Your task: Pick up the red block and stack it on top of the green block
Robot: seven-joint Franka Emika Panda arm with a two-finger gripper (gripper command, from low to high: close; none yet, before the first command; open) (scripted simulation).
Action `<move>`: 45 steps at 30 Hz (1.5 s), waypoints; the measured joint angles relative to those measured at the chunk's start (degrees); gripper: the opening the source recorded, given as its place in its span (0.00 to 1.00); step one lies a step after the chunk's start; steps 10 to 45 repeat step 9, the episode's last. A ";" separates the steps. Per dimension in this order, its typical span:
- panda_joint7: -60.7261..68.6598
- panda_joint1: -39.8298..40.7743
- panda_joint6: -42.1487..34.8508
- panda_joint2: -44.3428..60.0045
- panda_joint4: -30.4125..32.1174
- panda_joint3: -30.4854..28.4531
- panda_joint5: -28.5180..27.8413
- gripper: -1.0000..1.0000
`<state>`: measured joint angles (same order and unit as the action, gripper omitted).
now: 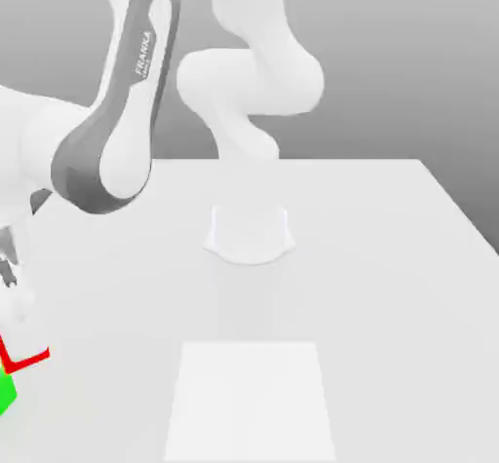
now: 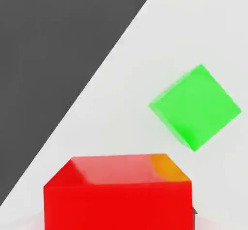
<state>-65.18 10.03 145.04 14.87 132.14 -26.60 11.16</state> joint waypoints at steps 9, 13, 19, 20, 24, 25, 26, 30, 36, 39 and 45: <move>2.20 5.30 5.29 9.54 -3.05 3.21 8.25 1.00; 2.20 5.30 5.29 9.54 -3.05 3.21 8.25 1.00; 2.20 5.30 5.29 9.54 -3.05 3.21 8.25 1.00; 2.20 5.30 5.29 9.54 -3.05 3.21 8.25 1.00; 2.20 5.30 5.29 9.54 -3.05 3.21 8.25 1.00; 2.20 5.30 5.29 9.54 -3.05 3.21 8.25 1.00; 2.20 5.30 5.29 9.54 -3.05 3.21 8.25 1.00; 2.20 5.30 5.29 9.54 -3.05 3.21 8.25 1.00; 2.20 5.30 5.29 9.54 -3.05 3.21 8.25 1.00; 2.20 5.30 5.29 9.54 -3.05 3.21 8.25 1.00; 2.20 5.30 5.29 9.54 -3.05 3.21 8.25 1.00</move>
